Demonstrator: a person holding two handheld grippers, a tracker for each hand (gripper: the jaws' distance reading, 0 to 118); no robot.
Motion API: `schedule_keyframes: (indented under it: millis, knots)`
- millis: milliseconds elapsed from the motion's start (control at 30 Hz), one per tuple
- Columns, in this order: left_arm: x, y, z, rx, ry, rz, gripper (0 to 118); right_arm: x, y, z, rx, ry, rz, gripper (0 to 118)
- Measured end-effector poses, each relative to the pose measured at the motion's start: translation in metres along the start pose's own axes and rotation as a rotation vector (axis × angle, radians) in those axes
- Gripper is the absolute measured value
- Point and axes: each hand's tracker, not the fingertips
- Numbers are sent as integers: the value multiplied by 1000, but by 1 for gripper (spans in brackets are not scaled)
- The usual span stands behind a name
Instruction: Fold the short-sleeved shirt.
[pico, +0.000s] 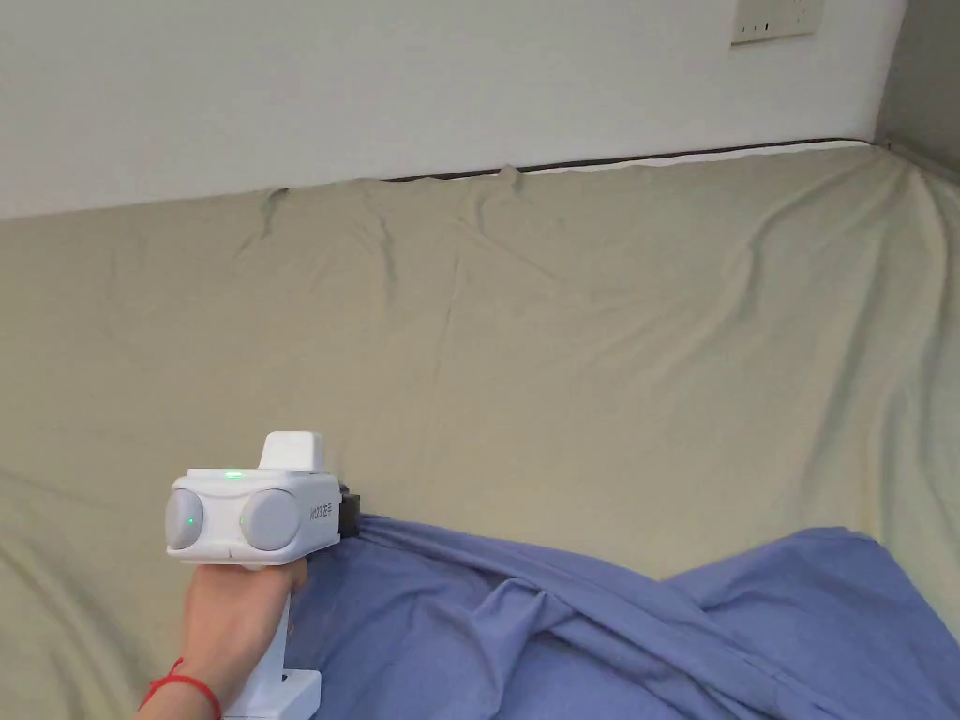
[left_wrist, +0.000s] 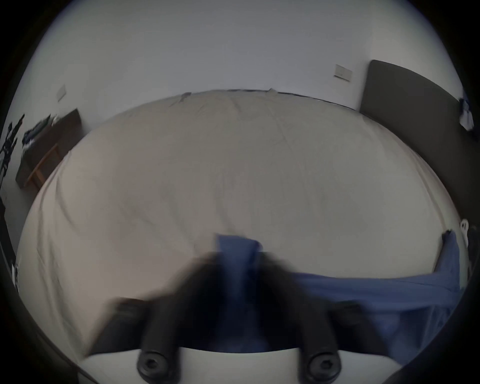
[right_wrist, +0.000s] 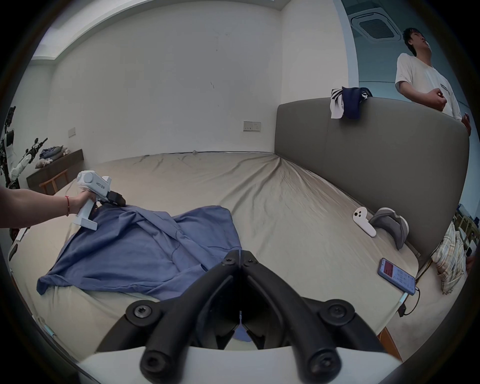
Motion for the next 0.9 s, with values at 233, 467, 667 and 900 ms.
schedule_keyframes:
  millis: [233,467,667,900]
  knots:
    - [9,0,20,43,-36,15,0,-5,8,-21,-13,51,-14,0]
    - [12,14,83,208,-114,16,0,20,64,-111,-17,125,-11,0]
    - [16,15,123,249,-147,27,0,19,100,-232,-149,235,-15,38]
    - [20,12,124,243,-155,44,0,-2,82,-356,-383,212,-69,109]
